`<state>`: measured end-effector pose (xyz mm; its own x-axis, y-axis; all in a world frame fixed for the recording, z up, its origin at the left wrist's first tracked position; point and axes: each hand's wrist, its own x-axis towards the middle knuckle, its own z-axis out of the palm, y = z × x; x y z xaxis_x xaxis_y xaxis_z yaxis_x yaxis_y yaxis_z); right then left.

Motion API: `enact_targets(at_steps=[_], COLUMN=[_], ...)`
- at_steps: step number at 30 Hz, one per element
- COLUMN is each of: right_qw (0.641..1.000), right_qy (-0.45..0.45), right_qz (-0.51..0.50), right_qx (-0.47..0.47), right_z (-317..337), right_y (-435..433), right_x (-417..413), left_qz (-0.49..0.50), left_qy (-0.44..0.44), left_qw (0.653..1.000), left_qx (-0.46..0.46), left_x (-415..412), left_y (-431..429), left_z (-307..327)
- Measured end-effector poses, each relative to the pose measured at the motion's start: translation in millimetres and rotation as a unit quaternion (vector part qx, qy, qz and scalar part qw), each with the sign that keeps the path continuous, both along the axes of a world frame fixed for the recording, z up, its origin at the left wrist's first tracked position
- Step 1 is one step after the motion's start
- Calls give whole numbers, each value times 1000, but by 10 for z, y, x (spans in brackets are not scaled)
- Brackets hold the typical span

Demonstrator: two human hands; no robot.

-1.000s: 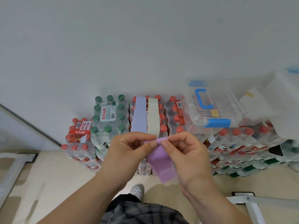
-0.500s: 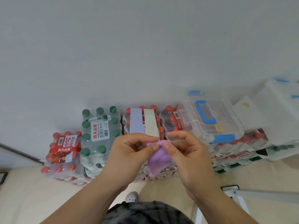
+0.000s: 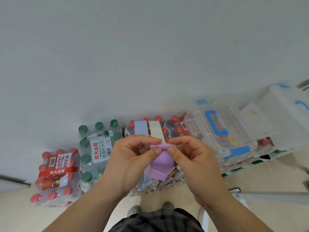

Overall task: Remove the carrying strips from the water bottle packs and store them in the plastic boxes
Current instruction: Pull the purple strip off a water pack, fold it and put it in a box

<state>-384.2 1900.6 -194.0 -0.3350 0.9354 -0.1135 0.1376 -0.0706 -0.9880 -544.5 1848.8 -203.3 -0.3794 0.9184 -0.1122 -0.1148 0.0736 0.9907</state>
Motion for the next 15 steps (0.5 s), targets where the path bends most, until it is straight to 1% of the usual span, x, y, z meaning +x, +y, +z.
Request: enact_targets(at_steps=[4, 7, 10, 14, 15], right_qw=[1000, 999, 998, 998, 998], right_qy=[0, 18, 32, 38, 42], right_qz=[27, 40, 45, 56, 57], right_qx=[5, 1, -1, 2, 1], right_z=[17, 58, 90, 102, 107], right_y=[71, 102, 147, 213, 221], right_x=[-126, -218, -299, -407, -433], left_qz=[3, 18, 19, 19, 21], left_qy=[-28, -10, 7, -40, -39], left_qw=[1000, 1000, 1000, 999, 999], left_qx=[-3, -11, 1, 9, 9], left_x=[-92, -163, -245, -339, -363], left_y=[17, 23, 45, 58, 57], left_z=[41, 66, 85, 140, 147])
